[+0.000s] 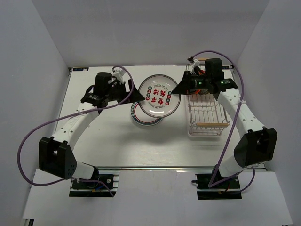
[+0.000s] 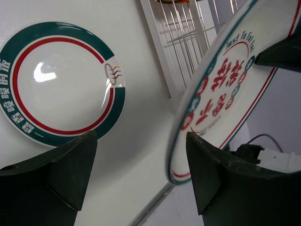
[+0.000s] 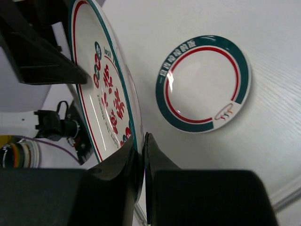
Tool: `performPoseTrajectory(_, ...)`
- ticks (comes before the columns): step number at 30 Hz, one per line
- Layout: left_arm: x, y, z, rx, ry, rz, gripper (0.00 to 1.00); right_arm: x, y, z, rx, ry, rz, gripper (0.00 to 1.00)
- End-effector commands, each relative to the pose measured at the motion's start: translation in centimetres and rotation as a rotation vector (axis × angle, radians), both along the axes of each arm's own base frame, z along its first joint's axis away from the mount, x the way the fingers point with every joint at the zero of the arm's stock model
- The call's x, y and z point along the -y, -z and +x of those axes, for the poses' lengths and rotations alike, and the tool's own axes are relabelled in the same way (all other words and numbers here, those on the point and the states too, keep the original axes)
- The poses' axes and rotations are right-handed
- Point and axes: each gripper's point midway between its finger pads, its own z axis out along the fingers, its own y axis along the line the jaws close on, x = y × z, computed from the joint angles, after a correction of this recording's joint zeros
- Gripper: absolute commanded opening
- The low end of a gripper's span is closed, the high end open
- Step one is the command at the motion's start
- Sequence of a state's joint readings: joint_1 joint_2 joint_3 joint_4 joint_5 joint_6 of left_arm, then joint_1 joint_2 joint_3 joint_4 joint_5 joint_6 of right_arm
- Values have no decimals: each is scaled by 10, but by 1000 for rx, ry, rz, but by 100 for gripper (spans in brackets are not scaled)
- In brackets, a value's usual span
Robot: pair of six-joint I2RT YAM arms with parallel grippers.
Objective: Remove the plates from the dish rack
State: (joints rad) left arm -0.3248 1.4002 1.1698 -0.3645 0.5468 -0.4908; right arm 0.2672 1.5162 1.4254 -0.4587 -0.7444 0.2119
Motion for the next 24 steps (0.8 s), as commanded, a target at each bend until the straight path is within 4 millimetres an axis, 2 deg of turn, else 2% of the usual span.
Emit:
performPoseTrajectory(1, 11, -10, -7, 55, 74, -48, 83, -21, -38, -11, 61, -124, 159, 0)
performPoseTrajectory(3, 14, -10, -12, 58, 94, -70, 74, -25, -32, -14, 35, -146, 170, 0)
performPoseTrajectory(5, 16, -7, -16, 54, 100, -69, 52, -28, -29, -14, 36, -153, 173, 0)
performPoseTrajectory(7, 16, -9, -15, 61, 97, -72, 38, -28, -23, -12, 17, -143, 164, 0)
performPoseTrajectory(9, 16, -11, -16, 68, 103, -72, 20, -25, -19, -9, 8, -124, 153, 0)
performPoseTrajectory(10, 15, -10, -16, 61, 96, -67, 10, -26, -18, -10, 14, -120, 144, 5)
performPoseTrajectory(11, 14, -11, -14, 62, 85, -62, 0, -23, -15, -9, 3, -102, 128, 15)
performPoseTrajectory(12, 11, -9, -12, 54, 61, -53, 0, -17, -13, -3, 14, -45, 101, 44)
performPoseTrajectory(13, 10, -8, -12, 43, 43, -50, 0, -9, -12, 3, 25, 13, 63, 89)
performPoseTrajectory(14, 8, -5, -11, 39, 32, -42, 0, -9, -10, 0, 14, 9, 54, 89)
performPoseTrajectory(16, 0, -1, -6, 18, -46, -24, 0, 7, -16, 11, 66, 112, -23, 89)
performPoseTrajectory(19, -12, 6, 0, -14, -117, -12, 0, 39, -17, 18, 81, 315, -144, 89)
performPoseTrajectory(22, -23, 15, 13, -47, -219, 35, 0, 92, -22, 24, 124, 604, -281, 89)
performPoseTrajectory(23, -24, 19, 15, -59, -229, 48, 0, 100, -22, 21, 129, 638, -303, 89)
performPoseTrajectory(24, -26, 33, 17, -104, -237, 80, 0, 108, -22, 20, 138, 677, -326, 89)
